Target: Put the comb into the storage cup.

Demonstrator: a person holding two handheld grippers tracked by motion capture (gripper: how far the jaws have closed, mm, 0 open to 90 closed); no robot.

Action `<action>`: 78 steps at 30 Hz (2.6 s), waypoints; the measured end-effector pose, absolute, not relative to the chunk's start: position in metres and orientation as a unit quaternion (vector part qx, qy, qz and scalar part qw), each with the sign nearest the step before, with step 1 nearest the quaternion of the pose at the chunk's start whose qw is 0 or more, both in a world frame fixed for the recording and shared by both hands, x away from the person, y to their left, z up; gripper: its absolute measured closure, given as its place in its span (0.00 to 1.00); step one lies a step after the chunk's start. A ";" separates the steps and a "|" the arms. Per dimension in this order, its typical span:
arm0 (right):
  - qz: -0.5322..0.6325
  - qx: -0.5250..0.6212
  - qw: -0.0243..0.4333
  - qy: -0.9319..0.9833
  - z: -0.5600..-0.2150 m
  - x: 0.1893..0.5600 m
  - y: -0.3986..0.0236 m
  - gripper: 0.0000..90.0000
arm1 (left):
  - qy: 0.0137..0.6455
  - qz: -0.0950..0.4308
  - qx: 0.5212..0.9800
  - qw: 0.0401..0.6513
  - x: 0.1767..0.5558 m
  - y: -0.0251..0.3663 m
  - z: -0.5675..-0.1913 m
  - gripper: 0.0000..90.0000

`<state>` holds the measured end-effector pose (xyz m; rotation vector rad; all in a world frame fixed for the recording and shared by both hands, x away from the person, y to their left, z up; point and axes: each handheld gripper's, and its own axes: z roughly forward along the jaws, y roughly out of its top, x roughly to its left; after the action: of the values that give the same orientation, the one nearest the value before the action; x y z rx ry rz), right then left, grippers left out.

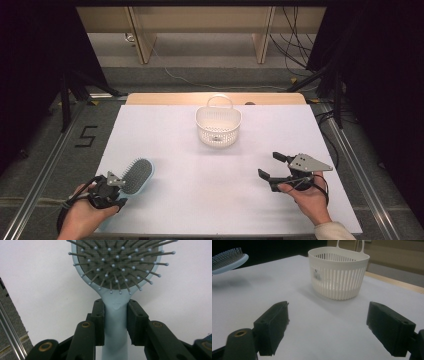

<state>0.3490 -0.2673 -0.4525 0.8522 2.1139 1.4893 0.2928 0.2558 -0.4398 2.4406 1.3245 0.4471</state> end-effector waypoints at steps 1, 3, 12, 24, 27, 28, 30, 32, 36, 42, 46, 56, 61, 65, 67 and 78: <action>0.535 0.306 0.208 0.759 -0.452 0.349 -0.267 0.21 | 0.464 0.162 0.855 0.166 0.293 0.256 -0.440 0.78; 0.535 0.306 0.208 0.760 -0.452 0.349 -0.267 0.21 | 0.463 0.174 0.852 0.172 0.293 0.256 -0.439 0.78; 0.536 0.305 0.209 0.759 -0.452 0.349 -0.267 0.21 | 0.460 0.209 0.840 0.200 0.293 0.256 -0.438 0.78; 0.538 0.304 0.208 0.759 -0.452 0.348 -0.266 0.20 | 0.447 0.243 0.826 0.244 0.293 0.252 -0.437 0.78; 0.538 0.303 0.207 0.758 -0.452 0.348 -0.265 0.20 | 0.445 0.249 0.822 0.254 0.293 0.251 -0.436 0.78; 0.539 0.303 0.208 0.758 -0.452 0.347 -0.266 0.20 | 0.443 0.251 0.821 0.258 0.293 0.251 -0.435 0.78; 0.539 0.302 0.209 0.758 -0.452 0.348 -0.266 0.20 | 0.442 0.259 0.816 0.267 0.293 0.251 -0.434 0.78; 0.539 0.302 0.209 0.758 -0.452 0.348 -0.266 0.20 | 0.442 0.266 0.811 0.275 0.294 0.251 -0.433 0.78; 0.539 0.303 0.210 0.757 -0.452 0.347 -0.267 0.20 | 0.438 0.274 0.805 0.291 0.295 0.249 -0.430 0.78; 0.540 0.307 0.211 0.755 -0.452 0.345 -0.268 0.20 | 0.435 0.279 0.798 0.308 0.297 0.246 -0.430 0.78; 0.540 0.308 0.212 0.754 -0.452 0.344 -0.269 0.19 | 0.436 0.283 0.791 0.323 0.300 0.244 -0.429 0.78; 0.542 0.309 0.212 0.753 -0.452 0.343 -0.270 0.19 | 0.427 0.283 0.788 0.342 0.307 0.231 -0.427 0.78; 0.543 0.309 0.212 0.752 -0.452 0.343 -0.271 0.19 | 0.423 0.288 0.784 0.351 0.310 0.226 -0.425 0.78; 0.543 0.308 0.213 0.752 -0.452 0.343 -0.270 0.19 | 0.422 0.289 0.783 0.354 0.311 0.224 -0.425 0.78; 0.543 0.309 0.213 0.751 -0.452 0.343 -0.271 0.19 | 0.423 0.290 0.781 0.357 0.312 0.224 -0.425 0.78; 0.544 0.310 0.212 0.751 -0.451 0.342 -0.271 0.19 | 0.421 0.295 0.773 0.372 0.317 0.220 -0.422 0.78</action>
<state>0.3424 -0.2711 -0.4514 0.8608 2.0850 1.5106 0.3165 0.2202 -0.4221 1.9803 1.0789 0.7574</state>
